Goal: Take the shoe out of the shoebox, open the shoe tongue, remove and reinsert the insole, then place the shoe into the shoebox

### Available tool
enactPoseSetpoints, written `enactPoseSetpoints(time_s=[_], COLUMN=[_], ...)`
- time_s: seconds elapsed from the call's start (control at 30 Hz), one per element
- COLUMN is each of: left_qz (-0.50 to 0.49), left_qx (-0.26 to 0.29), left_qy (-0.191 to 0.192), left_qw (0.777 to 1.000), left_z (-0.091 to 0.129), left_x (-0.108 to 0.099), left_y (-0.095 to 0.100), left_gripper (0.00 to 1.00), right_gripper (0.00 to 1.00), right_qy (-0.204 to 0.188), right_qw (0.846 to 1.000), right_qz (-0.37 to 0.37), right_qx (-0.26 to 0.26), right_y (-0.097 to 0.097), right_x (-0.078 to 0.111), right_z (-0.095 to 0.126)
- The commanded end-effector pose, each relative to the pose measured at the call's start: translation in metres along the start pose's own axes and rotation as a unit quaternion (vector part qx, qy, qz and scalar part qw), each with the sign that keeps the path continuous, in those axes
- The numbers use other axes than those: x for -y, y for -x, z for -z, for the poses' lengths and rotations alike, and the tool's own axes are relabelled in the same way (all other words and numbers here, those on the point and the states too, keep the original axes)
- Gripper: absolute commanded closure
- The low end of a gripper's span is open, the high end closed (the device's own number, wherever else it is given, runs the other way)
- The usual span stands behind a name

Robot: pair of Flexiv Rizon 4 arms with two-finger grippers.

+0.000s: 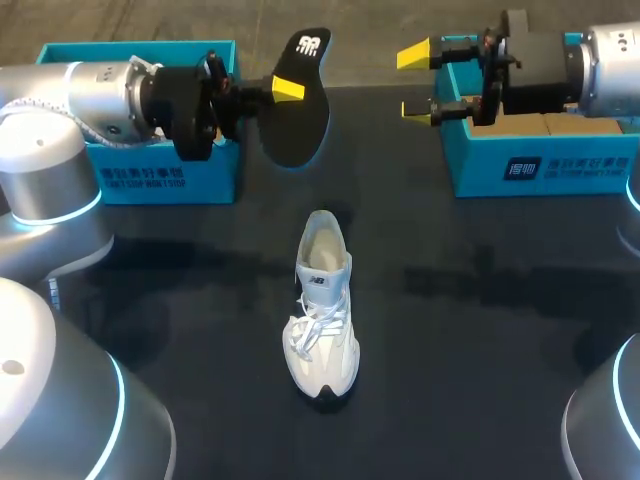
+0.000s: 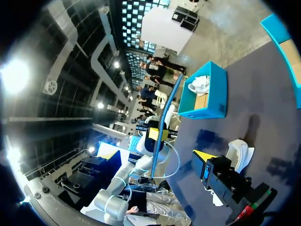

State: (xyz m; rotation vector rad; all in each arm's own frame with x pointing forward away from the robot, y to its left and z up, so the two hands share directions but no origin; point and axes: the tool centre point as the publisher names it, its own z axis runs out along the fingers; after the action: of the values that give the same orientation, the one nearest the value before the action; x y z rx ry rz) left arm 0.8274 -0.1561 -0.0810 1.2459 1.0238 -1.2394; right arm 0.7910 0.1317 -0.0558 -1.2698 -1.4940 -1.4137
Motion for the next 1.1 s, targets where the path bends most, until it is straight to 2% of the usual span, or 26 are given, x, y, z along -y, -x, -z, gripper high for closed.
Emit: enactPoseSetpoints(time_s=[0.03,0.07,0.1,0.17,0.2,0.23,0.27,0.3,0.33,0.37,0.43,0.47,0.5,0.53,0.57,0.6,0.8,0.87,1.1], left_qz=[0.040,0.068,0.093,0.180,0.222,0.252,0.284,0.336,0.343,0.397,0.449,0.510,0.519,0.567,0.599,0.628,0.730,0.743,0.743], left_qx=[0.004,-0.018,-0.007,-0.017,-0.023,-0.027,-0.022,-0.029,-0.026,-0.019,-0.024,-0.030,-0.032,-0.022,-0.022,-0.015,0.008,0.000,0.000], left_qy=[-0.001,0.001,0.003,0.006,0.016,0.002,0.005,0.008,0.008,0.013,0.022,0.029,0.026,0.041,0.024,0.028,-0.020,-0.028,-0.028], left_qw=[0.999,0.997,0.996,0.984,0.975,0.967,0.958,0.941,0.939,0.917,0.893,0.859,0.854,0.822,0.800,0.777,0.684,0.668,0.668], left_z=[-0.001,-0.001,-0.001,-0.001,-0.001,-0.001,-0.001,-0.001,0.000,0.000,0.001,0.001,0.002,0.002,0.003,0.003,0.003,0.004,0.004], left_x=[-0.003,-0.005,-0.006,-0.008,-0.012,-0.013,-0.014,-0.015,-0.016,-0.017,-0.017,-0.016,-0.015,-0.014,-0.013,-0.011,0.000,0.002,0.002], left_y=[0.005,0.005,0.006,0.008,0.007,0.005,0.005,0.005,0.004,0.004,0.003,0.003,0.002,0.002,0.002,0.003,0.015,0.017,0.017], left_gripper=[1.00,1.00,1.00,1.00,1.00,1.00,1.00,1.00,1.00,1.00,1.00,1.00,1.00,1.00,1.00,1.00,1.00,1.00,1.00], right_gripper=[0.00,0.00,0.00,0.00,0.00,0.00,0.00,0.00,0.00,0.00,0.00,0.00,0.00,0.00,0.00,0.00,0.00,0.00,0.00], right_qy=[0.001,0.001,0.001,0.001,0.001,0.001,0.001,0.001,0.001,0.001,0.001,0.001,0.001,0.001,0.001,0.001,0.001,0.001,0.001], right_qw=[1.000,1.000,1.000,1.000,1.000,1.000,1.000,1.000,1.000,1.000,1.000,1.000,1.000,1.000,1.000,1.000,1.000,1.000,1.000], right_qz=[0.000,0.000,0.000,0.000,0.000,0.000,0.000,0.000,0.000,0.000,0.000,0.000,0.000,0.000,0.000,0.000,0.000,0.000,0.000], right_qx=[0.001,0.001,0.001,0.001,0.001,0.001,0.001,0.001,0.001,0.001,0.001,0.001,0.001,0.001,0.001,0.001,0.001,0.001,0.001], right_y=[0.000,0.000,0.000,0.000,0.000,0.000,0.000,0.000,0.000,0.000,0.000,0.000,0.000,0.000,0.000,0.000,0.000,0.000,0.000], right_x=[0.000,0.000,0.000,0.000,0.000,0.000,0.000,0.000,0.000,0.000,0.000,0.000,0.000,0.000,0.000,0.000,0.000,0.000,0.000], right_z=[-0.001,-0.001,-0.001,-0.001,-0.001,-0.001,-0.001,-0.001,-0.001,-0.001,-0.001,-0.001,-0.001,-0.001,-0.001,-0.001,-0.001,-0.001,-0.001])
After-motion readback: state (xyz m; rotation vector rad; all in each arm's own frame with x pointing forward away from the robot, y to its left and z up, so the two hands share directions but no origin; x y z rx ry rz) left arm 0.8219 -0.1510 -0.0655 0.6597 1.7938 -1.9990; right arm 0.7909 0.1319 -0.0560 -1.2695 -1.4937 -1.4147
